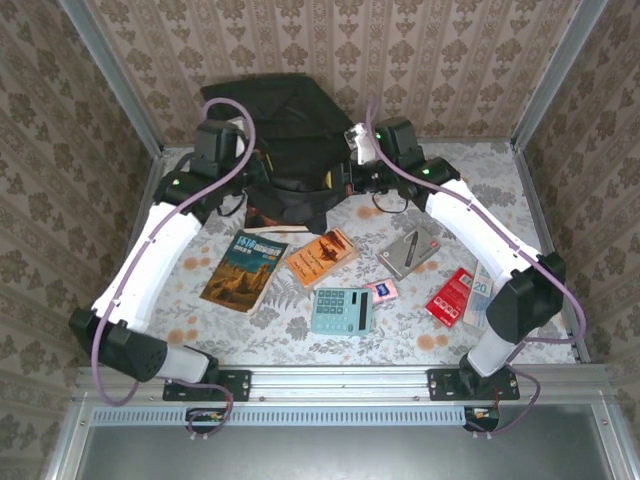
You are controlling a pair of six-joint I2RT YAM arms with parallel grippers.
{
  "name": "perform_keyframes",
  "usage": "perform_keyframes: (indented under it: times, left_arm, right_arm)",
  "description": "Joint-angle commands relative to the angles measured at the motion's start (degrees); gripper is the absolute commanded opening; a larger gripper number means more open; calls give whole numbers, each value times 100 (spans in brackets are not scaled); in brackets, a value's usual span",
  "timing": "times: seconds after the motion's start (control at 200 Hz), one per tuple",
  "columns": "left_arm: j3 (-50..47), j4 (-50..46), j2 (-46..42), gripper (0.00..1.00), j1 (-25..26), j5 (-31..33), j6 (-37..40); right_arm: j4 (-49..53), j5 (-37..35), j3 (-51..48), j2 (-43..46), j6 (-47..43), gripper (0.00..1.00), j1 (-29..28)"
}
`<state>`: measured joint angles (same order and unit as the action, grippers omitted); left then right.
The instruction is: Pack the student bag
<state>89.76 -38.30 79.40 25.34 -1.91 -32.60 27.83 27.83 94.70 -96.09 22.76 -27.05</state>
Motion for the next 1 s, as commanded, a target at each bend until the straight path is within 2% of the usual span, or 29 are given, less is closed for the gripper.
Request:
perform_keyframes:
  times: [0.0, 0.045, 0.1, 0.15, 0.245, 0.435, 0.52, 0.58, 0.705, 0.865, 0.995]
  left_arm:
    - [-293, -212, -152, 7, -81, -332, 37]
    - [-545, -155, -160, 15, -80, -563, -92]
    - [-925, 9, -215, 33, -67, -832, -254]
    - [-1248, 119, -304, 45, -44, -947, -362]
    - [-1761, 307, -545, 56, 5, -938, -390]
    - [-1968, 247, -691, 57, 18, -779, -327]
    - [-1912, 227, -689, 57, 45, -715, -266]
    - [-1828, 179, -671, 57, 41, -678, -206]
    - [-1584, 63, -638, 59, 346, -526, 67]
    - [-1388, 49, -553, 61, 537, -521, 308]
    - [-1290, 175, -447, 61, 731, -582, 436]
  right_arm:
    - [-47, -160, 114, -330, -354, 0, 15]
    - [-14, -125, 30, -396, -295, 0, 15]
    - [10, -80, -112, -436, -274, 0, -15]
    - [123, -273, -214, -485, -315, 0, -37]
    - [265, -664, -394, -565, -424, 6, -46]
    - [603, -1136, -631, -745, -532, 10, -37]
    - [577, -1324, -829, -789, -397, 26, -29]
    - [468, -1438, -1072, -739, -225, 43, 8]
    - [-264, -1425, -1787, -281, 277, 58, 148]
    - [-1733, -628, -2827, 261, 1459, 59, 428]
    - [-2587, -296, -3282, 442, 2056, 58, 540]
